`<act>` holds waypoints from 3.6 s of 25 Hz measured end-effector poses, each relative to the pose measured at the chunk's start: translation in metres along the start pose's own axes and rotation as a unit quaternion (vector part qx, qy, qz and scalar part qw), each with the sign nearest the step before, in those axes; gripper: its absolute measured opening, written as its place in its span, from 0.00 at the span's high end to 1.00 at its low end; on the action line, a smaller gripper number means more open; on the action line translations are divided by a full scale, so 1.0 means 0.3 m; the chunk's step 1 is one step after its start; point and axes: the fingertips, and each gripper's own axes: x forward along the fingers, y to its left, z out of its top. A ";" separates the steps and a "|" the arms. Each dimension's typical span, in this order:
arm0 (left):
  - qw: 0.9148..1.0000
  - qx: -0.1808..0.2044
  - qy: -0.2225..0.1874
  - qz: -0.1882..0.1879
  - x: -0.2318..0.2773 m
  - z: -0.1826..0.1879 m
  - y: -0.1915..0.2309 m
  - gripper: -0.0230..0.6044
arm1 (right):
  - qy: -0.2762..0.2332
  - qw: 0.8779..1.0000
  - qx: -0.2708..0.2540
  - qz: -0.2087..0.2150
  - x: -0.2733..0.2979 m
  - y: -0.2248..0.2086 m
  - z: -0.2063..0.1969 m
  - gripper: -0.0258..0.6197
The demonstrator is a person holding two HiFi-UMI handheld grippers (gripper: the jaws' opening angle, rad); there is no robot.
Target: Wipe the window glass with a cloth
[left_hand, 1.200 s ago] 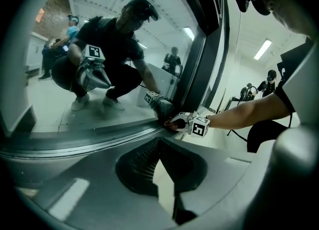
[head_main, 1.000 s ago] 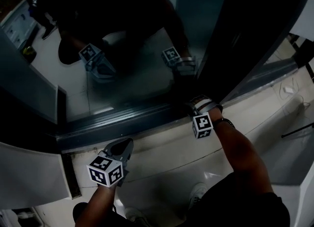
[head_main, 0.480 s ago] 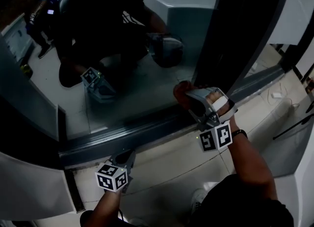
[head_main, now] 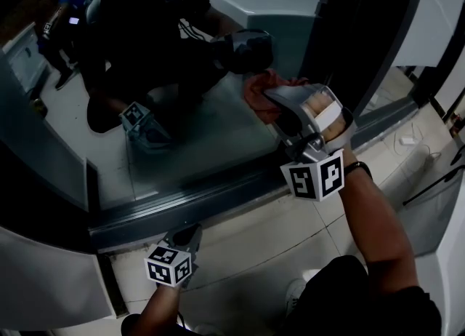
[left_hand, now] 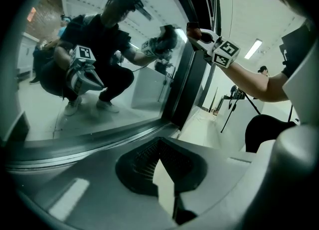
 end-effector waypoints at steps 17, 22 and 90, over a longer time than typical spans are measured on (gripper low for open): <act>1.000 -0.010 -0.006 0.002 0.002 0.019 0.016 0.94 | -0.009 0.999 0.028 -0.017 0.023 0.215 0.006 0.84; 1.000 -0.013 -0.001 0.002 0.002 0.019 0.018 0.94 | -0.015 0.999 0.030 0.026 0.015 0.352 0.013 0.85; 0.999 -0.021 0.006 0.032 -0.110 -0.037 0.043 0.94 | -0.017 0.904 -0.003 0.427 -0.115 1.531 0.165 0.85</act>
